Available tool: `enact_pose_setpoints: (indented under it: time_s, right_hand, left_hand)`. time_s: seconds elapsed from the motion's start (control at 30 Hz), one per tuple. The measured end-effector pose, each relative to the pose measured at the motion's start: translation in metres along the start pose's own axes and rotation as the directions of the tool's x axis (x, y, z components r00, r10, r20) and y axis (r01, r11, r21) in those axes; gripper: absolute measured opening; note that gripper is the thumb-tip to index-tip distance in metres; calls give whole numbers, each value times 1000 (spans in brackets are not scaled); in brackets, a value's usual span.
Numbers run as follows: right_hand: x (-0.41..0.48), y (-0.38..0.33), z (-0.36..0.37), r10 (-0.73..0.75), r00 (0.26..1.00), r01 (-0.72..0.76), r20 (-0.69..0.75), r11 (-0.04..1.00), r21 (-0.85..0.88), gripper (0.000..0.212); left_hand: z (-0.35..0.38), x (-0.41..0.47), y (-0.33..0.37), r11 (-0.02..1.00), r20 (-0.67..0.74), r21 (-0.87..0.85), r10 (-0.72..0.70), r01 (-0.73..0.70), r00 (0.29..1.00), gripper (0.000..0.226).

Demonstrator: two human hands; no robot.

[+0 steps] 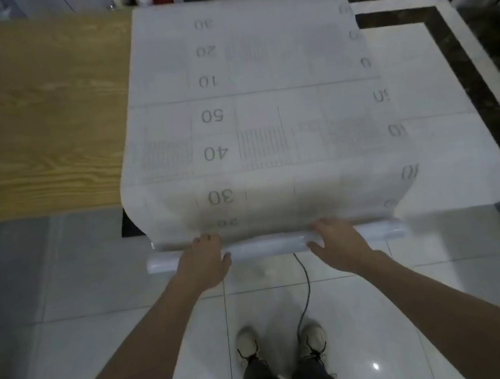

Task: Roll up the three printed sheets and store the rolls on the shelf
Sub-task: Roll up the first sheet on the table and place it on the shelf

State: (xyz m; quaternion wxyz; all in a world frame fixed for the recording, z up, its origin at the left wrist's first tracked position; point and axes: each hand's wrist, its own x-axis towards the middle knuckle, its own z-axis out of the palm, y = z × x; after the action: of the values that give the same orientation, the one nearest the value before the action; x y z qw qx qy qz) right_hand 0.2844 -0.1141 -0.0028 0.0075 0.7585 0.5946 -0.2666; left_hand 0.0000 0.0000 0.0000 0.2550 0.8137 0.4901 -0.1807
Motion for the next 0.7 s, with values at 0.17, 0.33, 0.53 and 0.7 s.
enact_pose_setpoints:
  time_s: [0.17, 0.33, 0.53, 0.7]
  right_hand:
    - [-2, 19, 40, -70, 974, 55, -216, 996, -76, 33]
    - [-12, 35, 67, -66, 950, 31, -305, 993, -117, 34]
    - [-17, 50, 89, -93, 931, 50, -353, 990, -128, 26]
    - [-20, 51, 106, -87, 897, 55, -432, 995, -87, 18]
  left_hand:
    - [36, 16, -1, 998, -175, 64, 34, -24, 984, 40]
    - [66, 18, -5, 991, -263, 130, 58, -24, 963, 32]
    - [96, 13, -15, 966, -314, 242, 166, -90, 935, 22]
    - [112, 4, -21, 955, -380, 250, 251, -162, 890, 25]
